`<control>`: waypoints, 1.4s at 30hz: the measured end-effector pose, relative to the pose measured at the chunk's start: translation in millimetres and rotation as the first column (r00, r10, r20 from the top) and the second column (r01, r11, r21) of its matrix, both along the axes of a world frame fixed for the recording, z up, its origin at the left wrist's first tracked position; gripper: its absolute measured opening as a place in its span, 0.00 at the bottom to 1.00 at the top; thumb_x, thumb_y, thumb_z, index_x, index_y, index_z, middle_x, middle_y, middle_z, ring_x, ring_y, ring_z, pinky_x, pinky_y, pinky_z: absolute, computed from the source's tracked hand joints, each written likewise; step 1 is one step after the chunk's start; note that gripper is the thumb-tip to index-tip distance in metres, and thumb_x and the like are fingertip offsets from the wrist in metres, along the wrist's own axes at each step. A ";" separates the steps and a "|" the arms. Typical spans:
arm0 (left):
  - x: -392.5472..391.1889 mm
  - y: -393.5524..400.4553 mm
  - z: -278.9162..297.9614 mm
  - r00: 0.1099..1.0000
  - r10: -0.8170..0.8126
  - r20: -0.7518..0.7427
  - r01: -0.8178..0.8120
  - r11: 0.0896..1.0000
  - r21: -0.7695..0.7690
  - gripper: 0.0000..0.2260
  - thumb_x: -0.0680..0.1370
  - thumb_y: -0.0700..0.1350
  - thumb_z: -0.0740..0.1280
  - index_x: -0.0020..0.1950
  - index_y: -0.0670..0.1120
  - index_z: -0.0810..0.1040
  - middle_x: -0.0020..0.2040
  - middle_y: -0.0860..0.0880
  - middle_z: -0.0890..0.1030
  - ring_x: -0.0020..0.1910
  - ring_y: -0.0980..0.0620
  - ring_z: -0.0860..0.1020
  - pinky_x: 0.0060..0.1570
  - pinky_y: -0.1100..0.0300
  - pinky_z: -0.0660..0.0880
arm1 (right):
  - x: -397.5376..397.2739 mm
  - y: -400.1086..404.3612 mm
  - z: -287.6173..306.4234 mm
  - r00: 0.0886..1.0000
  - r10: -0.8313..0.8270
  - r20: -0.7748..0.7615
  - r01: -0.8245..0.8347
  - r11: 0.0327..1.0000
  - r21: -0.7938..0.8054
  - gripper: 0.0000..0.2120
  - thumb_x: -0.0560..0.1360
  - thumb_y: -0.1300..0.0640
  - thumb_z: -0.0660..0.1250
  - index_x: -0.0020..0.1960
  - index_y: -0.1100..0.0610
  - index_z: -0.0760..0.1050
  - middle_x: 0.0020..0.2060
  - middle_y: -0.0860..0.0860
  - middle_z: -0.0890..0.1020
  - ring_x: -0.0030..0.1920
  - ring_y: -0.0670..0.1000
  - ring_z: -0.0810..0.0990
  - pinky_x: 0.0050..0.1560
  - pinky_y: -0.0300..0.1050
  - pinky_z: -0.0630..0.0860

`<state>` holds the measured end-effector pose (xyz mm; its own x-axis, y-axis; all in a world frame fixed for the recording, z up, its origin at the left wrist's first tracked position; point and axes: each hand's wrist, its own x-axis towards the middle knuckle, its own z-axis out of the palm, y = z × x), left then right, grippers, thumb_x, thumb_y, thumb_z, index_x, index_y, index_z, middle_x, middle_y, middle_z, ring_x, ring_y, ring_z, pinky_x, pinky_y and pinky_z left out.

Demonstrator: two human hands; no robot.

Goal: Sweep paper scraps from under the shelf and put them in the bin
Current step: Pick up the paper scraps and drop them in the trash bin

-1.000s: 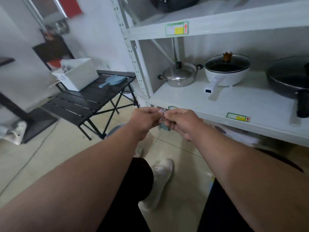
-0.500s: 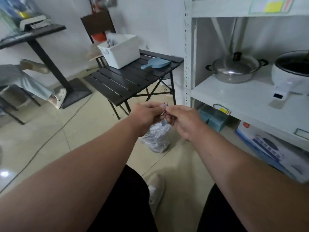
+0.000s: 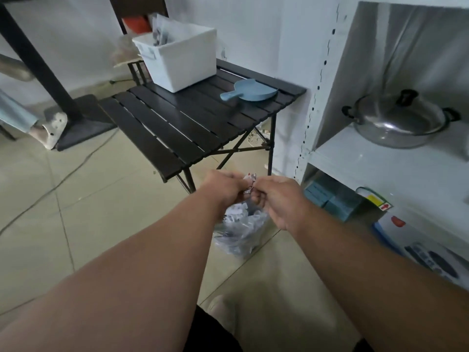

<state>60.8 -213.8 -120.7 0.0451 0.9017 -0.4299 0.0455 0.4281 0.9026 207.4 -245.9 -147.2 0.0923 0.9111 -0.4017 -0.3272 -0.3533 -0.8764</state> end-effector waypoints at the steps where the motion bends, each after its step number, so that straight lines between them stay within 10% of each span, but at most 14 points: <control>1: 2.8 10.1 -7.6 0.999 -0.013 -0.035 0.013 1.000 -0.012 0.07 0.76 0.35 0.78 0.53 0.35 0.84 0.45 0.38 0.88 0.40 0.43 0.88 0.47 0.51 0.87 | 1.6 8.3 -7.5 1.000 0.001 0.006 -0.001 1.000 -0.015 0.04 0.71 0.67 0.71 0.44 0.66 0.83 0.35 0.61 0.82 0.34 0.54 0.79 0.39 0.49 0.76; 11: -3.1 72.4 -38.3 0.978 -0.099 -0.184 0.084 0.992 -0.089 0.06 0.77 0.35 0.76 0.54 0.38 0.86 0.40 0.40 0.88 0.33 0.49 0.87 0.31 0.61 0.82 | -6.8 72.1 -45.0 0.997 -0.011 0.076 0.018 0.995 -0.100 0.04 0.72 0.68 0.70 0.45 0.69 0.81 0.34 0.59 0.82 0.33 0.53 0.80 0.40 0.48 0.79; 20: -34.4 96.3 -64.3 0.877 -0.258 -0.406 0.219 0.966 -0.142 0.13 0.78 0.37 0.74 0.62 0.37 0.82 0.49 0.44 0.84 0.50 0.46 0.85 0.59 0.49 0.84 | -29.4 80.9 -71.3 0.967 0.064 0.248 -0.020 0.984 -0.177 0.07 0.73 0.62 0.73 0.44 0.67 0.81 0.32 0.58 0.81 0.29 0.51 0.78 0.34 0.44 0.78; 31: -34.2 85.3 -51.0 0.774 -0.309 -0.552 0.297 0.948 -0.113 0.14 0.78 0.45 0.74 0.62 0.44 0.85 0.62 0.44 0.85 0.62 0.43 0.83 0.65 0.45 0.79 | -23.0 64.8 -70.2 0.981 0.003 0.196 0.036 0.980 -0.195 0.06 0.75 0.61 0.70 0.46 0.65 0.81 0.29 0.53 0.78 0.27 0.48 0.72 0.25 0.40 0.71; 39: 4.6 69.4 -36.1 0.797 -0.352 -0.491 0.380 0.924 -0.046 0.03 0.76 0.40 0.78 0.44 0.47 0.89 0.37 0.57 0.87 0.38 0.62 0.82 0.48 0.61 0.78 | 31.6 29.8 -55.4 0.961 0.008 0.277 0.043 0.983 -0.178 0.11 0.72 0.56 0.70 0.46 0.65 0.80 0.34 0.53 0.80 0.34 0.51 0.75 0.37 0.45 0.74; 42: 46.8 51.6 -26.4 0.775 -0.409 -0.482 0.461 0.887 -0.010 0.06 0.75 0.45 0.79 0.49 0.46 0.88 0.42 0.53 0.87 0.43 0.59 0.83 0.39 0.67 0.74 | 66.3 1.5 -45.5 0.953 -0.064 0.297 0.117 0.980 -0.164 0.09 0.68 0.55 0.70 0.43 0.61 0.83 0.32 0.53 0.81 0.30 0.49 0.76 0.32 0.43 0.74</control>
